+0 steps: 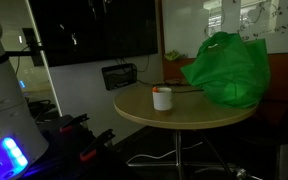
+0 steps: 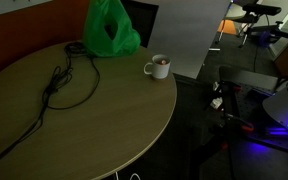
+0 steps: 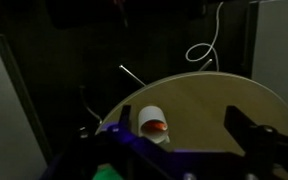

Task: Move the cup to the left

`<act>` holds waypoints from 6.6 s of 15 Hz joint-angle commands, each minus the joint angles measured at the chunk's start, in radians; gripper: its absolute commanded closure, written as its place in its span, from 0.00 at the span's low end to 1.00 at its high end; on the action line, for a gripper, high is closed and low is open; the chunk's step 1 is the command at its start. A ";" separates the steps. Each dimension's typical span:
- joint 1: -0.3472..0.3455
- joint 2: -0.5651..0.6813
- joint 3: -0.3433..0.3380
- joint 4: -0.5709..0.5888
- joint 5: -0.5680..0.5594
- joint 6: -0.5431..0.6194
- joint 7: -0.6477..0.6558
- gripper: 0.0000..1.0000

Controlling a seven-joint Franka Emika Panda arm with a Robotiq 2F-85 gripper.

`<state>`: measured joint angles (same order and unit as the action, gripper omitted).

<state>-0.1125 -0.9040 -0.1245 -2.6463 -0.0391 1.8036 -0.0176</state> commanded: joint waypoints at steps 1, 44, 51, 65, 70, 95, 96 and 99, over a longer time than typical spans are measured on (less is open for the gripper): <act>-0.008 0.073 0.014 0.021 0.023 0.061 0.049 0.00; 0.121 1.316 0.028 0.520 0.025 0.640 0.447 0.56; 0.115 1.302 0.008 0.485 -0.019 0.663 0.392 1.00; 0.139 1.133 0.095 0.382 0.143 0.701 0.376 0.97; 0.202 1.158 0.146 0.406 0.154 0.729 0.400 0.97; 0.320 1.215 0.150 0.520 0.028 0.744 0.349 0.15; 0.295 1.180 0.170 0.506 0.061 0.711 0.311 0.08; 0.263 1.077 0.172 0.468 0.093 0.595 0.268 0.00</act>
<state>0.1856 0.2691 0.0294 -2.1212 0.0225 2.4806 0.2946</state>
